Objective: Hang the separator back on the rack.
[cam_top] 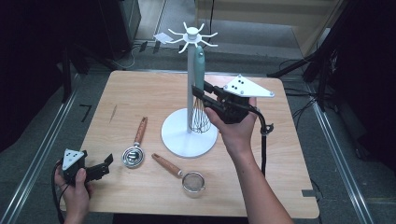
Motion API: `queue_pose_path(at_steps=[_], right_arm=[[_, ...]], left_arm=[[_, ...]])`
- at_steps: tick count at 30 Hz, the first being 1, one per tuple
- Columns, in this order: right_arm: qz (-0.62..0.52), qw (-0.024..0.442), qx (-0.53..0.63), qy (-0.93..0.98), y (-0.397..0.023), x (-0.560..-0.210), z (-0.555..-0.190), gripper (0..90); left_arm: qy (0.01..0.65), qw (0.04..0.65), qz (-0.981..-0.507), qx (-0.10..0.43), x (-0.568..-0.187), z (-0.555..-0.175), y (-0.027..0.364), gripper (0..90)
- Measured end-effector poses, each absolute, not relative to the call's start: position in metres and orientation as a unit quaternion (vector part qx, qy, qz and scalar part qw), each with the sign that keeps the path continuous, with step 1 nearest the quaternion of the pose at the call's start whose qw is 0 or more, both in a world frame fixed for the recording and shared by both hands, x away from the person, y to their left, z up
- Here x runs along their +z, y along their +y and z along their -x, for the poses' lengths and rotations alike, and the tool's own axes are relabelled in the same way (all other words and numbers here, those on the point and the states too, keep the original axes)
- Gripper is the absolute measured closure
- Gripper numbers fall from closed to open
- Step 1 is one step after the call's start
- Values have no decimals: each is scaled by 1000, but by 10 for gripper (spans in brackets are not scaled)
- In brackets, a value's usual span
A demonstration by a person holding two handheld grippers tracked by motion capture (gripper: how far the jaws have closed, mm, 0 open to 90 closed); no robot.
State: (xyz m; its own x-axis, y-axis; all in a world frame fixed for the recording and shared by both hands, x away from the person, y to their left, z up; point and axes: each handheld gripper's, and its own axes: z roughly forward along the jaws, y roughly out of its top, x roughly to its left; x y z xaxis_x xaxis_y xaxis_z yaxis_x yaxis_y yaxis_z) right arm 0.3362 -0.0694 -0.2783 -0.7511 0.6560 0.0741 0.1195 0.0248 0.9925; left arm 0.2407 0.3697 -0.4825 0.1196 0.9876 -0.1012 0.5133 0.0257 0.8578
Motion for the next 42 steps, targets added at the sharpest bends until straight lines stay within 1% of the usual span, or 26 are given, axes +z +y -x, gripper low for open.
queue_pose_path(at_steps=[6, 9, 16, 17, 19, 20, 21, 25, 26, 27, 28, 29, 30, 33, 38, 39, 42], right_arm=[[-282, 208, 642, 682, -71, -280, -339, 703], [-279, 220, 641, 681, -72, -281, -339, 692], [-273, 214, 645, 681, -73, -281, -339, 691], [-269, 231, 639, 683, -73, -281, -338, 677], [-266, 241, 634, 685, -73, -281, -336, 654], [-266, 241, 634, 685, -73, -281, -336, 654], [-263, 240, 639, 681, -74, -280, -334, 632], [-259, 245, 650, 671, -78, -280, -332, 627], [-258, 245, 654, 667, -80, -279, -332, 640], [-253, 241, 664, 661, -84, -277, -332, 701], [-253, 241, 664, 661, -84, -277, -332, 701], [-249, 240, 668, 658, -86, -275, -332, 735], [-248, 244, 669, 657, -87, -274, -332, 824], [-250, 249, 671, 652, -89, -272, -333, 900], [-259, 253, 672, 646, -90, -269, -338, 900], [-261, 262, 673, 640, -88, -268, -340, 900], [-266, 269, 682, 626, -86, -266, -343, 900]], left_arm=[[594, 401, -632, 296, -483, -241, 370, 0], [593, 401, -632, 296, -483, -241, 370, 0], [593, 400, -633, 296, -483, -241, 370, 0], [593, 401, -633, 296, -483, -241, 370, 0], [593, 401, -632, 296, -483, -241, 370, 0], [594, 401, -633, 295, -482, -241, 370, 0], [594, 400, -633, 295, -483, -241, 370, 0], [595, 400, -632, 295, -483, -241, 370, 0], [595, 399, -633, 294, -482, -241, 370, 0], [595, 399, -633, 294, -482, -241, 370, 0], [595, 399, -633, 294, -482, -241, 370, 0], [594, 399, -633, 294, -483, -241, 370, 0], [594, 399, -633, 294, -482, -241, 370, 0], [594, 399, -633, 294, -483, -241, 370, 0], [594, 400, -633, 293, -482, -241, 371, 0], [595, 400, -633, 293, -482, -241, 371, 0], [595, 400, -633, 293, -482, -241, 370, 0]])
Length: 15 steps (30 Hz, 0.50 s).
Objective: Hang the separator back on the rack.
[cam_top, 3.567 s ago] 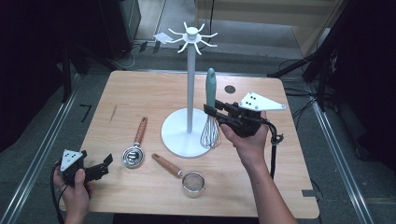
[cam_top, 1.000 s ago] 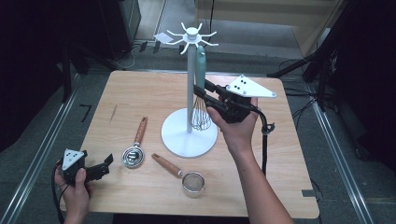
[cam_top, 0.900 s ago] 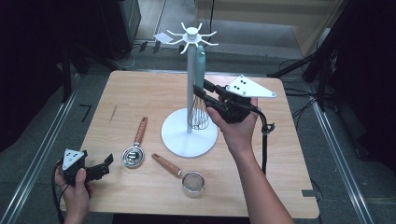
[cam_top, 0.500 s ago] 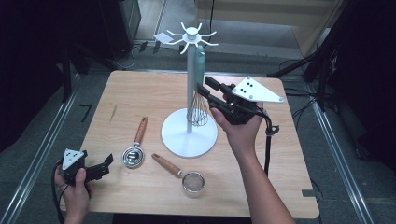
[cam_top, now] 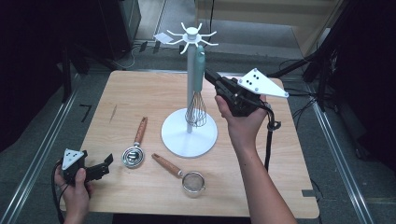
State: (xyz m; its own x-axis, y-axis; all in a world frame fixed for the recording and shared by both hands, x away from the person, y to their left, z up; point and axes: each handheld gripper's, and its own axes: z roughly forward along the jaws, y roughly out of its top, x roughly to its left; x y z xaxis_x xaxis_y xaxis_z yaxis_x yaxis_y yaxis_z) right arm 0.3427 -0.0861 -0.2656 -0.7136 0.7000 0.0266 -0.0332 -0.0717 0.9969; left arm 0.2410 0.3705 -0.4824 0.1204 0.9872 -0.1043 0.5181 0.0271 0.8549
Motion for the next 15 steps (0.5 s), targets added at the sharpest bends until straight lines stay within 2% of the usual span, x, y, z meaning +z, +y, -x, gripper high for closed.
queue_pose_path(at_steps=[15], right_arm=[[-243, 293, 701, 603, -76, -247, -338, 900]], left_arm=[[594, 400, -634, 293, -482, -241, 370, 0]])
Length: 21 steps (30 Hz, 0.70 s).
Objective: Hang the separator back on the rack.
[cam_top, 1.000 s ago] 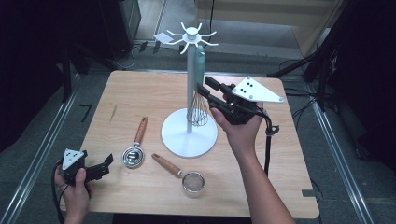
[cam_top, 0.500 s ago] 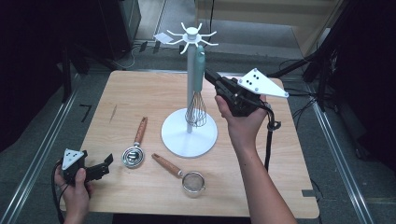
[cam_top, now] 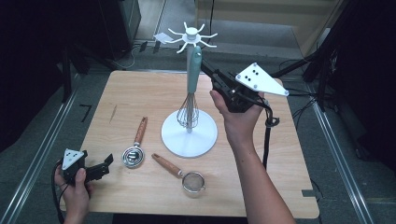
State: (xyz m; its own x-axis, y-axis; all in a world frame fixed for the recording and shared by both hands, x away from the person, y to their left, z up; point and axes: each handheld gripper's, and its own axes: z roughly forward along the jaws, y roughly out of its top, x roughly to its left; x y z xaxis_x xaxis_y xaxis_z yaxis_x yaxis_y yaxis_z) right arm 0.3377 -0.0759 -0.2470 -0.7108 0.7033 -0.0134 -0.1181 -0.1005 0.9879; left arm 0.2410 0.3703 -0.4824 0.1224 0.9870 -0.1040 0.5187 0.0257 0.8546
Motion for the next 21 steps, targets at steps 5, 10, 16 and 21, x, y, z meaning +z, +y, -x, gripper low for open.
queue_pose_path(at_steps=[5, 10, 16, 21], right_arm=[[-232, 286, 706, 605, -68, -242, -331, 900], [-225, 282, 706, 609, -62, -240, -329, 900], [-227, 278, 702, 615, -55, -241, -328, 900], [-224, 282, 697, 620, -50, -241, -329, 900]], left_arm=[[594, 400, -634, 293, -482, -241, 370, 0], [594, 400, -633, 292, -483, -241, 370, 0], [594, 400, -634, 292, -483, -241, 370, 0], [594, 401, -634, 292, -483, -241, 370, 0]])
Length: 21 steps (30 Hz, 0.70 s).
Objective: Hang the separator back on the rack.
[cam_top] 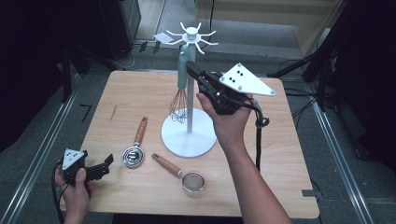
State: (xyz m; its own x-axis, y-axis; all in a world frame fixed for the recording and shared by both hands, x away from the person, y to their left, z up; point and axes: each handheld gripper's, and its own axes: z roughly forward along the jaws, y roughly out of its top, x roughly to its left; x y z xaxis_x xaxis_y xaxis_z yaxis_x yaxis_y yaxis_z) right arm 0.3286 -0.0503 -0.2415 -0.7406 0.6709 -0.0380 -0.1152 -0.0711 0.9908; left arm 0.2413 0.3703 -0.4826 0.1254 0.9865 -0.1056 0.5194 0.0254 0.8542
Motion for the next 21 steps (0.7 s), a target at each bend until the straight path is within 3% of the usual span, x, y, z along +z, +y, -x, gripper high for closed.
queue_pose_path(at_steps=[13, 21], right_arm=[[-245, 304, 677, 625, -69, -255, -328, 846], [-277, 304, 654, 634, -89, -282, -325, 807]], left_arm=[[591, 400, -636, 293, -483, -241, 370, 0], [590, 397, -637, 298, -482, -241, 369, 0]])
